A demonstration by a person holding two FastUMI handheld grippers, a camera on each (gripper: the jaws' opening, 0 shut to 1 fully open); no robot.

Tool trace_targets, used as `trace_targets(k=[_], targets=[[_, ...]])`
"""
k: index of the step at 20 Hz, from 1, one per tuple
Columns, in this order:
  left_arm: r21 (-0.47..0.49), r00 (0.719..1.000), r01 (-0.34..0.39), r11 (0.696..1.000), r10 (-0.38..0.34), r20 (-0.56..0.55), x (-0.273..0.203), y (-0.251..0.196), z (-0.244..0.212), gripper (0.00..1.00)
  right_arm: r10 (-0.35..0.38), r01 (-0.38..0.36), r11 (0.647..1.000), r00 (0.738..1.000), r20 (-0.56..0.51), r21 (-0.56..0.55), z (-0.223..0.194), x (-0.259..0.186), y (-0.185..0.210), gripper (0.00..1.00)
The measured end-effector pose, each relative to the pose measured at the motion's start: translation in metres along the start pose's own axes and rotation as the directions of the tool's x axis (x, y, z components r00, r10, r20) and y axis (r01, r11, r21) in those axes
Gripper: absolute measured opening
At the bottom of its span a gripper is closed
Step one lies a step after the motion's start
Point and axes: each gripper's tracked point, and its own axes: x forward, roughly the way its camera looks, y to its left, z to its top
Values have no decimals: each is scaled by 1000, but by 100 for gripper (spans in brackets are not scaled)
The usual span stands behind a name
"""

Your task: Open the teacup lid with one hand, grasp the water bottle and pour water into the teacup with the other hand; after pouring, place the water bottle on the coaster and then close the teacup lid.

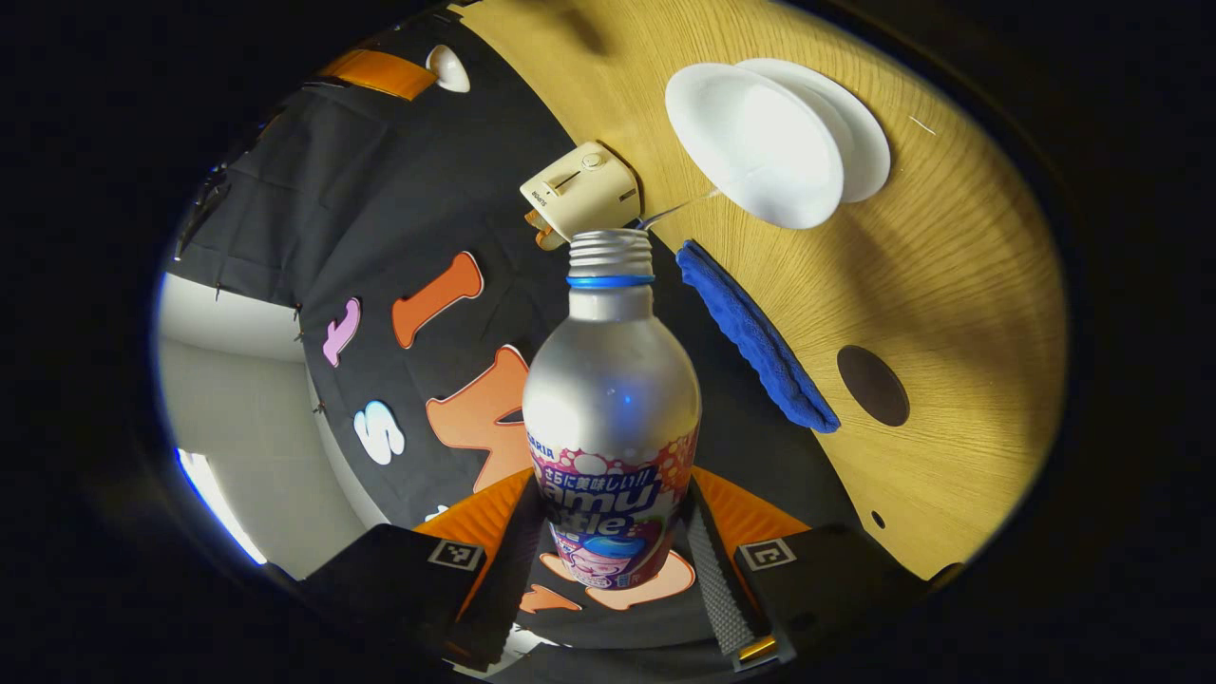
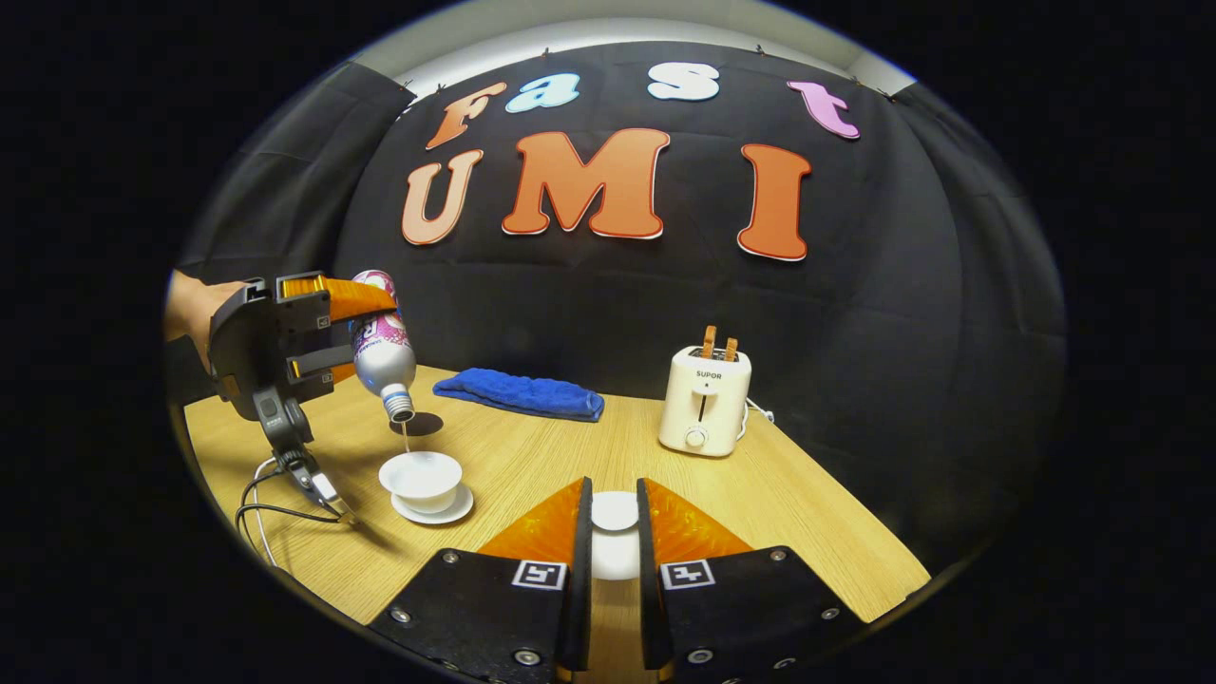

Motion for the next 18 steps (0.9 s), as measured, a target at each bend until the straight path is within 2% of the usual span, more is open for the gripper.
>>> trace_targets(k=[2, 4, 5, 6, 7, 8, 11, 12, 14, 15, 17, 18], targets=[[-7, 1000, -10, 1000, 10, 0, -2, 3, -2, 80, 0, 0, 1000, 1000, 1, -1, 1, 0, 0, 22], [-45, 1000, -25, 999, 25, -5, -3, 7, -4, 83, -2, 2, 1000, 1000, 12, 10, 5, 0, 1, 22], [-69, 999, -36, 997, 35, -10, -3, 9, -6, 80, 4, -4, 1000, 1000, 16, 18, 6, 1, 3, 22], [-85, 999, -47, 995, 46, -10, -4, 11, -6, 82, 6, -6, 1000, 1000, 13, 24, 5, 1, 3, 22], [-100, 998, -67, 993, 66, -12, -6, 16, -8, 80, 3, -3, 1000, 1000, 11, 26, 4, 2, 3, 22], [-119, 996, -85, 989, 84, -11, -6, 20, -9, 84, -1, 1, 1000, 1000, 11, 26, 5, 4, 3, 22], [-199, 991, -131, 971, 127, -37, -3, 28, -21, 80, -1, 0, 999, 1000, 11, 33, 8, 5, 7, 22], [-237, 990, -142, 961, 136, -41, -3, 31, -23, 82, 0, 0, 999, 1000, 15, 36, 9, 5, 9, 22], [-362, 985, -170, 917, 152, -76, -2, 30, -33, 77, 7, -8, 999, 1000, 19, 43, 12, 8, 14, 22], [-419, 984, -178, 891, 149, -103, -3, 28, -41, 81, 13, -14, 999, 1000, 19, 47, 12, 9, 18, 22], [-540, 976, -210, 815, 142, -165, -3, 27, -58, 85, 24, -25, 998, 1000, 16, 52, 12, 12, 25, 22], [-603, 971, -229, 764, 138, -193, -2, 28, -63, 81, 27, -28, 998, 1000, 14, 51, 13, 14, 29, 22]])
